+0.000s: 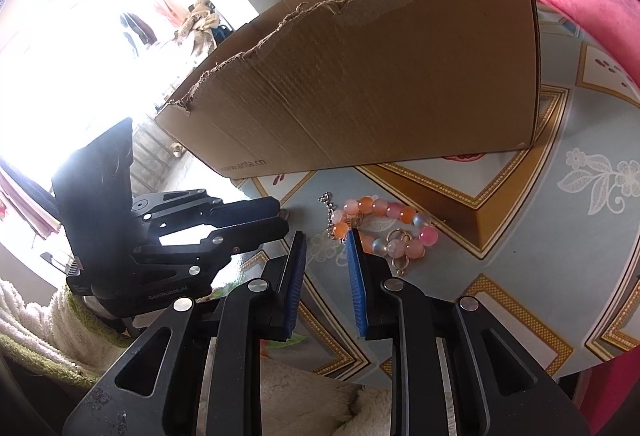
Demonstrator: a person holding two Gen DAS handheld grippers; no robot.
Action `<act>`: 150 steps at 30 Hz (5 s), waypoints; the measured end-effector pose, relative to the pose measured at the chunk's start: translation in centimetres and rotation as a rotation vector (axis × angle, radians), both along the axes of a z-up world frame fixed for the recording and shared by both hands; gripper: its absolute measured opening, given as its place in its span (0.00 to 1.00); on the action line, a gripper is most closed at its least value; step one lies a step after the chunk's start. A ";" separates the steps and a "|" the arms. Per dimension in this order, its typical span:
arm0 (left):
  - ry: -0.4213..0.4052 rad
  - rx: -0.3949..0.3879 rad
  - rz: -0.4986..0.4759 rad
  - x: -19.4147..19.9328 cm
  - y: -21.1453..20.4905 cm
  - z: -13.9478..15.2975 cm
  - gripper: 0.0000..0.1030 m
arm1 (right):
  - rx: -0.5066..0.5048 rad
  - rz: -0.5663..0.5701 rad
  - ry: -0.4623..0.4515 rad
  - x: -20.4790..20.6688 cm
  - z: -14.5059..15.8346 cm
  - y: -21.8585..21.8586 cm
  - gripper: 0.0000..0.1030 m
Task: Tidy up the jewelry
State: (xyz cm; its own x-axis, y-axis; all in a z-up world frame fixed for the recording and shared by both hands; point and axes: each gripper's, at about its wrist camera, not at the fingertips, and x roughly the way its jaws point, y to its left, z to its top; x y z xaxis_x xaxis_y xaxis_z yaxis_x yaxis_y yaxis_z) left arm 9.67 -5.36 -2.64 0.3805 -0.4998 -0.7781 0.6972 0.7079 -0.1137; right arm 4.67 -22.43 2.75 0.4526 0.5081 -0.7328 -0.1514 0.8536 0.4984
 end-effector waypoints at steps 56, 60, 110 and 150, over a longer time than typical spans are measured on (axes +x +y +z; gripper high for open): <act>-0.098 -0.015 0.204 -0.6 2.7 0.8 0.11 | -0.569 0.143 -0.221 -0.2 0.4 5.3 0.07; -0.098 -0.020 0.206 -0.6 2.8 0.8 0.11 | -0.439 0.029 -0.215 0.8 2.1 1.2 0.07; -0.098 -0.023 0.205 -0.6 2.9 1.0 0.11 | -0.444 0.094 -0.133 -1.5 -0.7 1.8 0.01; -0.139 -0.015 0.210 -2.5 2.6 2.4 0.11 | -0.453 0.030 -0.134 -3.7 0.0 -0.2 0.00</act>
State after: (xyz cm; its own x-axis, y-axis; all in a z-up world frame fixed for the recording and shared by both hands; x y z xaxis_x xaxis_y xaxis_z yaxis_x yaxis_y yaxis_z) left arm 7.16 -2.77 -0.26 0.5800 -0.4094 -0.7043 0.5448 0.8377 -0.0383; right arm 1.00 -22.65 2.71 0.5487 0.1649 -0.8196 -0.2166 0.9749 0.0512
